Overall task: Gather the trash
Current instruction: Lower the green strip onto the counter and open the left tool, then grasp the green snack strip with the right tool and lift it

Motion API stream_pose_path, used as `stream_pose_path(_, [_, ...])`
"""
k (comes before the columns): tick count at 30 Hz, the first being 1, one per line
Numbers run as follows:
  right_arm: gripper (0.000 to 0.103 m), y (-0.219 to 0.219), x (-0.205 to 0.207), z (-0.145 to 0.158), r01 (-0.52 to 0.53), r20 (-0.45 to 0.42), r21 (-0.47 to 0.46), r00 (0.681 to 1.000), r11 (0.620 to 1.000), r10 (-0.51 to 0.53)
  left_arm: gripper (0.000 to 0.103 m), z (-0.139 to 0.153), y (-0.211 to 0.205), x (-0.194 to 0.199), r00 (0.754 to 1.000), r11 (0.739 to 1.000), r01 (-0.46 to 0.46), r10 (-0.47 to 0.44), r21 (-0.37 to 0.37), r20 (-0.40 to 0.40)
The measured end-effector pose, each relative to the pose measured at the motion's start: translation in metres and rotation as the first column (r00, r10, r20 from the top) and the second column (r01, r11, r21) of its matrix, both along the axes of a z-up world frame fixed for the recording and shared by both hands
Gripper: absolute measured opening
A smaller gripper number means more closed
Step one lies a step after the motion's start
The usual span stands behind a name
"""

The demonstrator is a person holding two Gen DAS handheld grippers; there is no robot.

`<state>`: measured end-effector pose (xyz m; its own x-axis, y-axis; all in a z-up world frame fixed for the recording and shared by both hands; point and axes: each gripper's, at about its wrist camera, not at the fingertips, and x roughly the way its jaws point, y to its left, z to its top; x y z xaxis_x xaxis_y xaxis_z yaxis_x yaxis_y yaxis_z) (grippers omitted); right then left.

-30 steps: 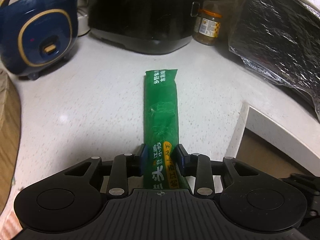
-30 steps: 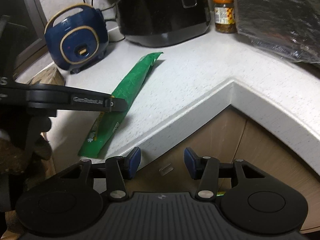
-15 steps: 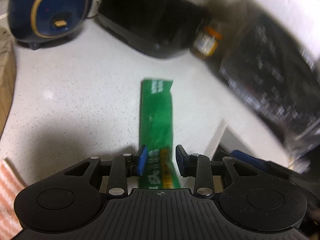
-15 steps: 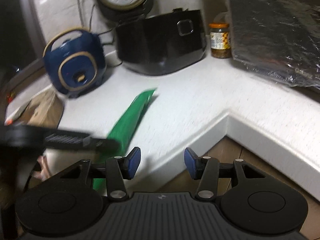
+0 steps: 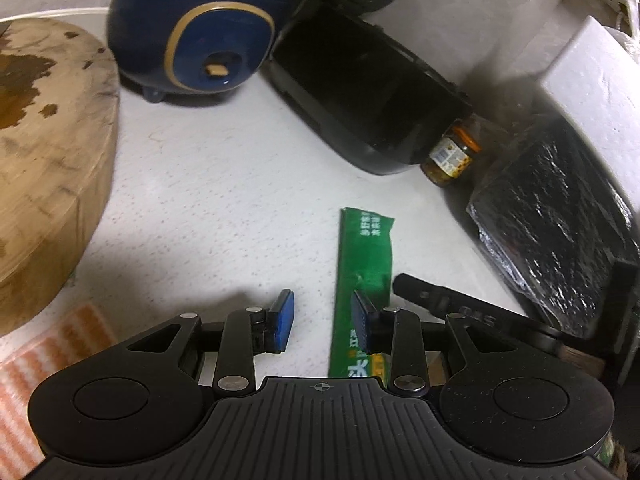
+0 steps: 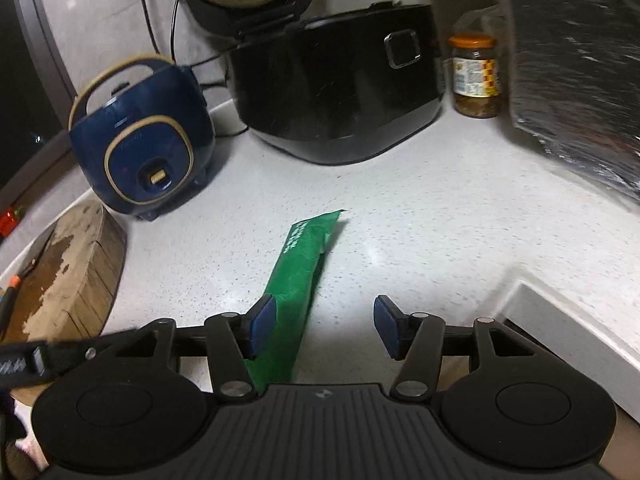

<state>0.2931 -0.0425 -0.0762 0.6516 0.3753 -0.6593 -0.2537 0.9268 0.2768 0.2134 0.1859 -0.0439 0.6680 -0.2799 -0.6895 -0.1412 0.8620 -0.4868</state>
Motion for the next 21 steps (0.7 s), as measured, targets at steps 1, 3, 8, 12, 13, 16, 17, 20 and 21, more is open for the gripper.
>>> stream_pose_path(1, [0.054,0.005,0.003,-0.002,-0.004,-0.009,-0.019,1.0,1.0,0.004,0.035,0.0,0.001,-0.001,1.0,1.0,-0.003,0.003,0.004,-0.002])
stream_pose_path(3, [0.055,0.017,0.009,-0.007,-0.025,-0.026,-0.07,0.999,0.997,0.024,0.035,0.0,0.002,-0.002,1.0,1.0,-0.006,0.006,0.015,-0.001])
stream_pose_path(8, [0.059,0.035,0.01,-0.017,-0.083,-0.003,-0.122,0.996,0.989,0.084,0.035,-0.001,0.006,-0.006,1.0,1.0,-0.014,0.015,0.027,-0.01])
stream_pose_path(12, [0.057,0.04,0.014,-0.02,-0.093,-0.006,-0.13,0.996,0.987,0.093,0.035,-0.002,0.01,-0.007,1.0,1.0,-0.016,0.016,0.023,0.002])
stream_pose_path(13, [0.054,0.041,0.014,-0.02,-0.101,-0.013,-0.127,0.995,0.987,0.1,0.035,-0.002,0.012,-0.007,1.0,1.0,-0.015,0.014,0.02,0.004])
stream_pose_path(16, [0.027,0.045,0.014,-0.016,-0.144,-0.02,-0.1,0.99,0.984,0.143,0.035,-0.006,0.016,-0.005,1.0,1.0,-0.013,0.013,0.009,0.003])
stream_pose_path(17, [0.024,0.048,0.011,-0.014,-0.144,-0.01,-0.114,0.99,0.983,0.144,0.035,-0.008,0.019,-0.005,1.0,1.0,-0.012,0.012,0.004,0.003])
stream_pose_path(20, [0.016,0.053,0.006,-0.009,-0.147,0.0,-0.108,0.989,0.983,0.148,0.035,-0.01,0.025,-0.003,1.0,1.0,-0.003,0.003,-0.021,0.009])
stream_pose_path(21, [0.013,0.053,0.003,-0.007,-0.145,-0.009,-0.081,0.989,0.986,0.145,0.035,-0.011,0.027,-0.002,1.0,1.0,0.002,-0.001,-0.027,0.012])
